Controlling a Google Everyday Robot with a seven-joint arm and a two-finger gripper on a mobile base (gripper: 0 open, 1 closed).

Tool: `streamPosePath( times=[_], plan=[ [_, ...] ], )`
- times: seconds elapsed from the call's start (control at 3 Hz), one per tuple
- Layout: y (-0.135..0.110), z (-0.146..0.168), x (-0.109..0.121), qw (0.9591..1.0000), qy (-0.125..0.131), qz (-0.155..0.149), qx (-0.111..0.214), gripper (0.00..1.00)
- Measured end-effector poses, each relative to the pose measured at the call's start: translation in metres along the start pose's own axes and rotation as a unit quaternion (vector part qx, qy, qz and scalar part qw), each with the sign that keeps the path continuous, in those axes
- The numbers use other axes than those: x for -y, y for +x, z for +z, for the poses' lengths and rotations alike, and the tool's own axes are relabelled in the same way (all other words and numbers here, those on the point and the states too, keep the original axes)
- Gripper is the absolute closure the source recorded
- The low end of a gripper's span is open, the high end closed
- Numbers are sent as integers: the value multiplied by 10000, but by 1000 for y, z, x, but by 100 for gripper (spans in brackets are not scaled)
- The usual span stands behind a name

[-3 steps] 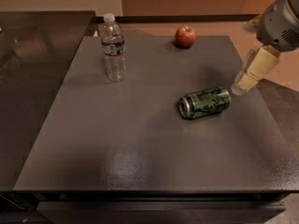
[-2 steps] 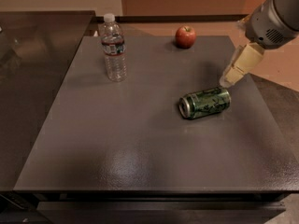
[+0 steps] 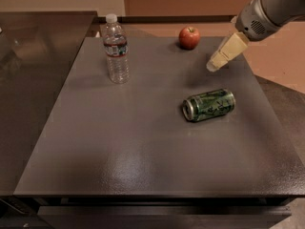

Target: Pick apple

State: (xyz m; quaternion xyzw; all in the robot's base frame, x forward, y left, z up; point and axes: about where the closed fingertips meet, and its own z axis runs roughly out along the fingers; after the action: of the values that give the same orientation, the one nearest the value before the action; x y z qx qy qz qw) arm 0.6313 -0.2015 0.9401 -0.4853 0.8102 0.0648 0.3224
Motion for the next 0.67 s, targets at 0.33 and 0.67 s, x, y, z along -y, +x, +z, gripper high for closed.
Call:
streamPosePath(
  times=[0.33, 0.67],
  plan=[
    [-12, 17, 15, 9990, 206, 373, 135, 0],
    [-20, 43, 28, 9956, 310, 824, 318, 0]
  ],
)
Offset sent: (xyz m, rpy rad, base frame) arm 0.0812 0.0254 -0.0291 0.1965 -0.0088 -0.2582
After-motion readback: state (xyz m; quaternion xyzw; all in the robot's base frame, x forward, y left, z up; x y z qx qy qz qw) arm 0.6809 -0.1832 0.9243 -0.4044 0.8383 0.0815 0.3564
